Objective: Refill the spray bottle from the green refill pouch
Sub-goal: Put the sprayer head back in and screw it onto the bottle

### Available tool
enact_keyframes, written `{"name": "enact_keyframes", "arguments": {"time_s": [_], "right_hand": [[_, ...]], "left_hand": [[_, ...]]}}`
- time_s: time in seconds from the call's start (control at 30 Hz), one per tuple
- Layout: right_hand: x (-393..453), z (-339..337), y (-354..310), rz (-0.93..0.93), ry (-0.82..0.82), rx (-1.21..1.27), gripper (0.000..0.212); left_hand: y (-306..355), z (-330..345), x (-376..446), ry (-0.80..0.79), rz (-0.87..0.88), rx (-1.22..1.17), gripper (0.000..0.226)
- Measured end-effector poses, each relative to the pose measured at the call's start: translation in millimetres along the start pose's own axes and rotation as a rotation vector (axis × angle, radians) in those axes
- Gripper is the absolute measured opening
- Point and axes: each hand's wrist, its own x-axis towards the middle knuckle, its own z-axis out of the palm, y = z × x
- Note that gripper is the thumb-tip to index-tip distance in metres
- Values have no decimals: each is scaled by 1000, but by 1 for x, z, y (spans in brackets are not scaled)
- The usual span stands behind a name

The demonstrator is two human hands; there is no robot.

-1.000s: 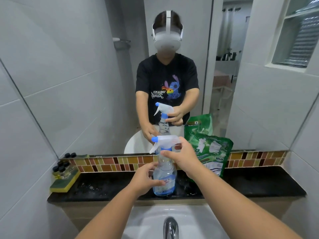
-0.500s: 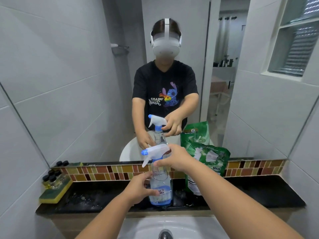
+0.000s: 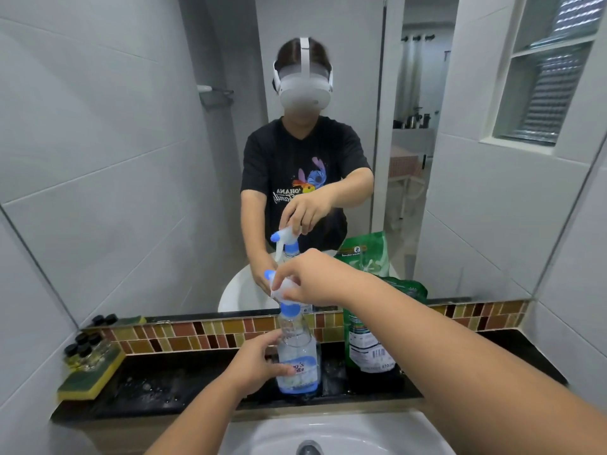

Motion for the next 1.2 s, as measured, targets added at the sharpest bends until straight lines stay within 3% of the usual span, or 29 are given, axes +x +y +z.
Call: {"name": "enact_keyframes", "arguments": {"time_s": [0.1,0.23,0.47,0.63,0.73,0.87,0.97,1.1,1.2], "right_hand": [[5,-5,-1,38,-16,12,32],[8,-16,2,69,-174,-30,42],[23,-7,-5,53,-31,-240,35],[28,-5,-9,101,-13,-63,24],[30,-5,-11,176,-83,27,15],[28,-16,-9,239,-190,77,33],[24,-24,-6,187,-265,-49,34],[29,-16,-3,147,-132,-350,43],[33,-4,-4,178,-25,-394,55]], "left_hand": [[1,0,0,-5,4,1,62],[1,1,0,0,-7,-9,62],[3,2,-3,29,9,-3,69],[0,4,-4,44,-5,-8,72],[-1,4,-3,36,-2,2,72],[-1,4,-2,33,0,-2,74],[-3,4,-2,37,-9,-18,72],[-3,4,0,36,-13,-17,73],[-4,4,0,39,-20,-36,74]]}}
